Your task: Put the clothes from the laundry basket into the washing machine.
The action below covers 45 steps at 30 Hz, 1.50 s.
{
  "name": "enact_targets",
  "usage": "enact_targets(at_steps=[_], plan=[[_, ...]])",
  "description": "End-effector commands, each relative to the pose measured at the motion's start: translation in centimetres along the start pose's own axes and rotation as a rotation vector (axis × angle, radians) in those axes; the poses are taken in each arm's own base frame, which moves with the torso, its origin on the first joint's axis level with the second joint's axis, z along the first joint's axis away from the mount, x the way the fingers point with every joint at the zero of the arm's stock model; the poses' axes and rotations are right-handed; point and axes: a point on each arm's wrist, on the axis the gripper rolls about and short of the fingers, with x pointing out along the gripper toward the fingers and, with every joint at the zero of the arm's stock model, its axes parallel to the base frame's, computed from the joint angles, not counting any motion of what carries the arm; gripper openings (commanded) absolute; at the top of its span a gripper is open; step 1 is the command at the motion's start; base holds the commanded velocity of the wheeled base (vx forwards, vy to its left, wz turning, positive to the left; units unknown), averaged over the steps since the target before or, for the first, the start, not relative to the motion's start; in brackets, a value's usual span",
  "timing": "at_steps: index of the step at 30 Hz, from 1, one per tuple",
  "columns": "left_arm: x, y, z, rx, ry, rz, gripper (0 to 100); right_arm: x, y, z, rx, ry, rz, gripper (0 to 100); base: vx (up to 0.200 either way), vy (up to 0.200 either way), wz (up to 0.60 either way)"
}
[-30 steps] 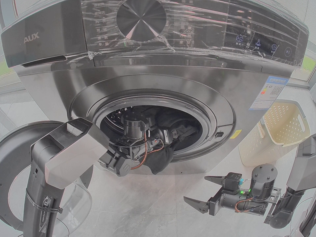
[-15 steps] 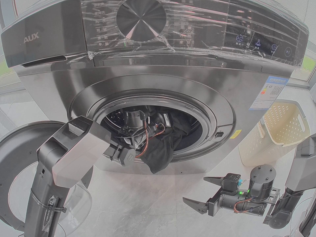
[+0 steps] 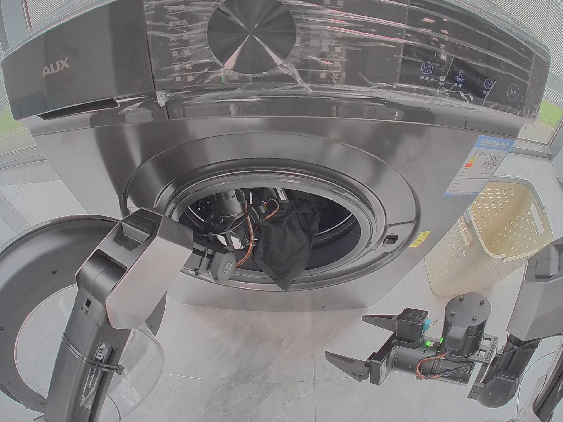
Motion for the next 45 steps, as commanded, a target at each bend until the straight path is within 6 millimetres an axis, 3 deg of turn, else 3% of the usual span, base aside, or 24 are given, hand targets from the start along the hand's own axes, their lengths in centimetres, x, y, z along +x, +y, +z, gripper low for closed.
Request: enact_targets(at_steps=[1,8,13,18,22,28,31,37,45], plan=[[-1.0,-0.4,-0.6,-0.003,0.071,-0.001,100,0.0,0.0,0.0,-0.001,0.001,0.001,100,0.000,0.000,0.00],[-5.5,-2.8,2.1,-0.013,0.259,-0.036,100,0.0,0.0,-0.2,0.000,0.009,-0.001,100,0.000,0.000,0.00],[-7.7,-2.9,2.8,-0.004,0.373,-0.031,100,0.1,0.0,-0.4,0.000,0.016,-0.005,100,0.000,0.000,0.00],[-10.1,-3.6,2.3,0.014,0.474,-0.073,100,0.2,0.1,-0.4,-0.002,0.015,0.001,100,0.000,0.000,0.00],[-10.6,-4.2,2.3,0.010,0.484,-0.119,100,0.2,0.1,-0.4,0.000,0.015,0.001,100,0.000,0.000,0.00],[-10.1,-5.4,3.8,0.000,0.393,-0.187,100,0.4,-0.1,-0.1,0.001,-0.001,-0.009,100,0.000,0.000,0.00],[-10.1,-5.2,3.0,0.002,0.415,-0.178,100,0.4,-0.1,-0.1,0.002,-0.001,-0.008,100,0.000,0.000,0.00],[-9.5,-3.6,-1.6,0.007,0.492,-0.135,100,0.5,0.1,-0.1,0.001,0.001,-0.002,100,0.000,0.000,0.00],[-9.0,-2.3,-4.8,0.005,0.535,-0.107,100,0.5,0.1,-0.2,0.001,0.004,-0.001,100,0.000,0.000,0.00]])
